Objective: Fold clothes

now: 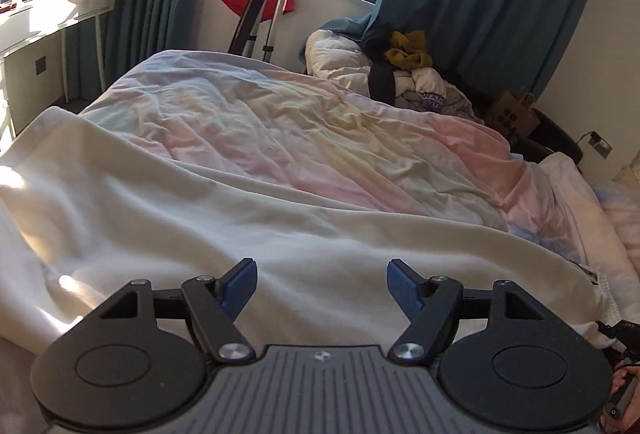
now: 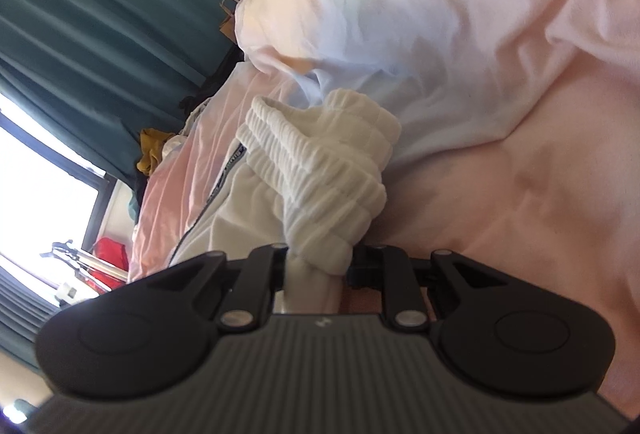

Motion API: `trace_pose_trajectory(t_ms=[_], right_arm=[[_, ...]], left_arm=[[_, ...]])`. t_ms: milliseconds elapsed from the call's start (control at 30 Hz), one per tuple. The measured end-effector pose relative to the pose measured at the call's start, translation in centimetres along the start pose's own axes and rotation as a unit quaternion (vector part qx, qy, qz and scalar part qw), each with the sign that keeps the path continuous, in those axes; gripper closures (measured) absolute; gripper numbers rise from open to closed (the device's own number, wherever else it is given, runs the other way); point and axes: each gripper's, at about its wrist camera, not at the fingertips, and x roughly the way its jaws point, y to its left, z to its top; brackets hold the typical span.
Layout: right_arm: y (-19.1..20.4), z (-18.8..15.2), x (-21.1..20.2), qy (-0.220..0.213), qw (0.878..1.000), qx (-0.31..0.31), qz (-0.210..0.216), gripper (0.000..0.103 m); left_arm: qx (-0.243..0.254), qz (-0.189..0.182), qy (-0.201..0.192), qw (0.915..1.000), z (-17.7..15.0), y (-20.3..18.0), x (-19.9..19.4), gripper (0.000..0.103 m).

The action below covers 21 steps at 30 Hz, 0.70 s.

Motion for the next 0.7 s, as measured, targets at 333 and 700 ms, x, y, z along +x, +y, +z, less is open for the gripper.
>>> trace_pose_trajectory(t_ms=[333, 700], right_arm=[[2.5, 0.0, -1.2, -0.018, 0.997, -0.067, -0.019, 0.083], [14.5, -1.4, -7.9, -0.102, 0.965, -0.24, 0.032, 0.083]], left_arm=[[0.098, 0.04, 0.04, 0.9936, -2.8, -3.0, 8.3, 0.028], [0.093, 0.028, 0.026, 0.9949, -2.5, -1.9, 7.2, 0.029]])
